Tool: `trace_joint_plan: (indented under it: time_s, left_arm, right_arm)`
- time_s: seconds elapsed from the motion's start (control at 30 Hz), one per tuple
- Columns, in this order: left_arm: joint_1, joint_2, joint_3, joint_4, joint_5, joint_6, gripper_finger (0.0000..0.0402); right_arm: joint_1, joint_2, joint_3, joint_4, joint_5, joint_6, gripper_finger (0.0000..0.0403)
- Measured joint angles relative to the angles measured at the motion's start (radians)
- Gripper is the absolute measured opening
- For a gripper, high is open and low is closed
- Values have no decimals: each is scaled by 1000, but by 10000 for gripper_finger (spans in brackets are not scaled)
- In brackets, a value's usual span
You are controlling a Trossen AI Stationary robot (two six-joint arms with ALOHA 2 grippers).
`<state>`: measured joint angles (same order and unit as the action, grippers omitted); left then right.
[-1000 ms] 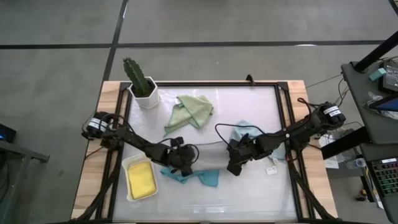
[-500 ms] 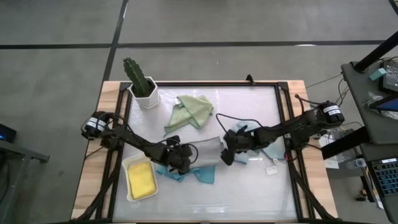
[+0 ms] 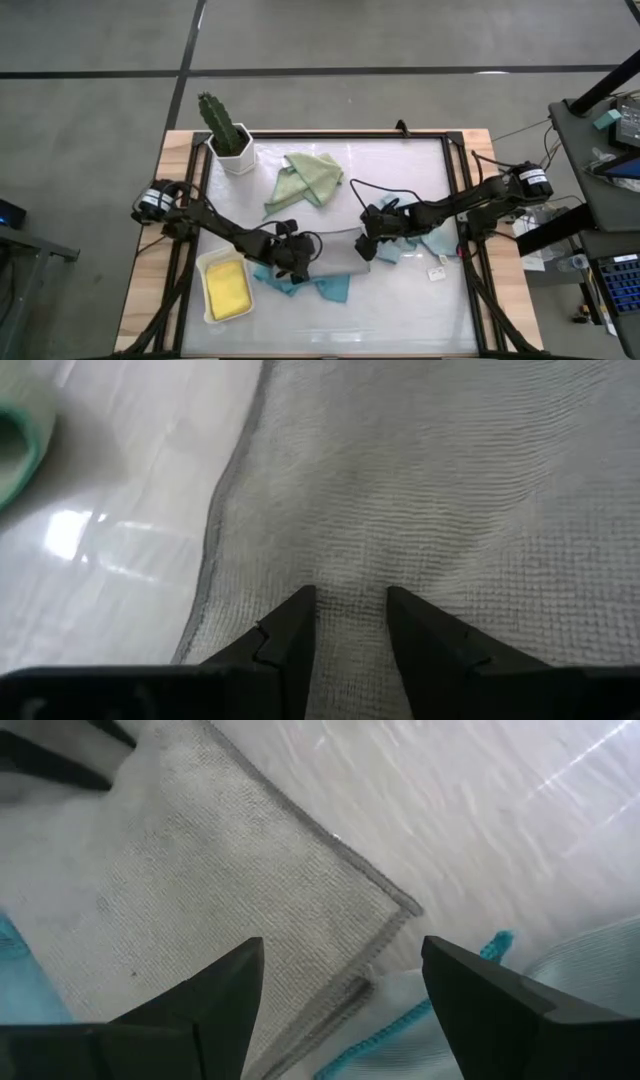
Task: Fold microfiber towels
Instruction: Fold the gray microfiber towel
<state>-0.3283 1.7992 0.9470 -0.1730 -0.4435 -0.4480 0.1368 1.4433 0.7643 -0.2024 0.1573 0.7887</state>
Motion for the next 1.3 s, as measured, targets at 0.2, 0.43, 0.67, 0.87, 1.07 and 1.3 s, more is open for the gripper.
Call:
trace_joint_plan:
  time_s: [0.2,0.43,0.67,0.87,1.07,1.3]
  left_arm:
    - [-1,-5,-15,-82,-3,-63,113]
    - [-1,-7,-15,-189,5,-97,113]
    - [-1,-13,24,-221,20,-94,113]
    - [-2,-31,60,-156,37,-26,113]
    - [7,-3,56,95,10,75,113]
    - [27,56,57,231,-5,141,113]
  right_arm:
    - [28,0,0,12,-70,36,261]
    - [83,0,0,45,-101,99,261]
    - [45,0,0,72,-61,56,257]
    - [7,0,0,74,-45,10,254]
    - [0,76,0,113,-26,-31,260]
    - [-5,141,1,156,-28,-59,251]
